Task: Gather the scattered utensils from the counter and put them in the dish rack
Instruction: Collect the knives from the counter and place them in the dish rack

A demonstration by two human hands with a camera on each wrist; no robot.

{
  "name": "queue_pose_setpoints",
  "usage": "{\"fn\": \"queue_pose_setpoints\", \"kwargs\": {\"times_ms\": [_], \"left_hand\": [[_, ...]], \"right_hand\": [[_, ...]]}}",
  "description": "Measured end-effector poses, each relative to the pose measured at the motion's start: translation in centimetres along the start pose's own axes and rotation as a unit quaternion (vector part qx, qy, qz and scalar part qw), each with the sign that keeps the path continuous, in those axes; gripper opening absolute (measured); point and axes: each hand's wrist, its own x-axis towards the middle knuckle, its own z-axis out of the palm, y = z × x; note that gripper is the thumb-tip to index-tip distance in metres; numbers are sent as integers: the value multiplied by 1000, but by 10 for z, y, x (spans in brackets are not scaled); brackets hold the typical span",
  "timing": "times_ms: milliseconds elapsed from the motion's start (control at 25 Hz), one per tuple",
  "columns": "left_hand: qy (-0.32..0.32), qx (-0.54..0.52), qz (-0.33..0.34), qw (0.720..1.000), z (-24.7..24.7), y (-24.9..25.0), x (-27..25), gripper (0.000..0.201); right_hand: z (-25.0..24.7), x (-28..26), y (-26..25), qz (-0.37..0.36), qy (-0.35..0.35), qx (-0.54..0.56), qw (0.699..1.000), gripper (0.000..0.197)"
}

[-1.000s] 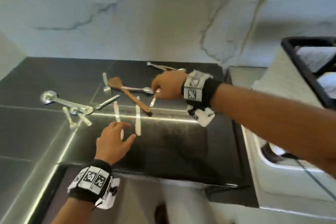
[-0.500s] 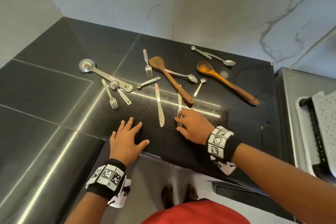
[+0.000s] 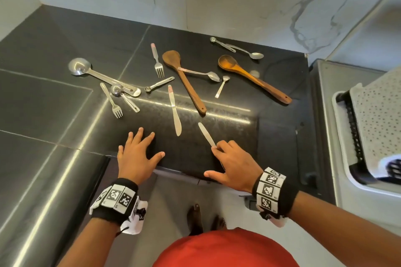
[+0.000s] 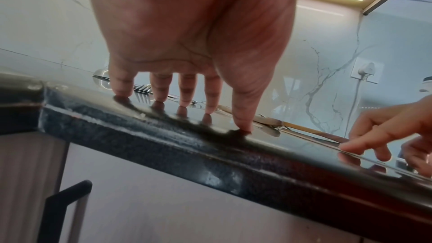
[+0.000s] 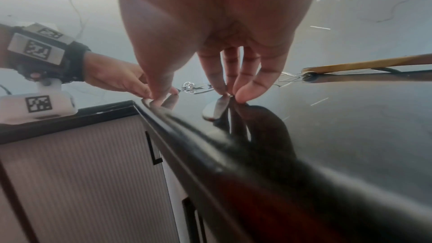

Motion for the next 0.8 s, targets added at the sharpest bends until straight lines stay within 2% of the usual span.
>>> {"fn": "queue_pose_setpoints", "kwargs": {"times_ms": [120,320,440,520,600,720,800], "left_hand": [[3,-5,0,1000,1,1,0,70],[-6,1,-15,1000,-1,9,-2,69],[-24,-1,3,1000,-5,17,-1,67],[-41,-15,63,997,-15,27,7,67],[-73,6,144,987,-28,42,21,70],[-124,102,230,960,-50,64,60,78],[-177,196,245,933,-58,71,91,78]], "right_hand": [[9,-27,13,-37,5,-32,999,75],[32,-78,42,-92,106,-7,990,36],[36,-89,47,-95,126,13,987,30],[33,-85,47,-74,133,20,988,32],[24,-80,42,-9,160,88,983,30],[8,-66,28,63,197,225,952,29],[0,-53,19,94,210,259,938,29]]}}
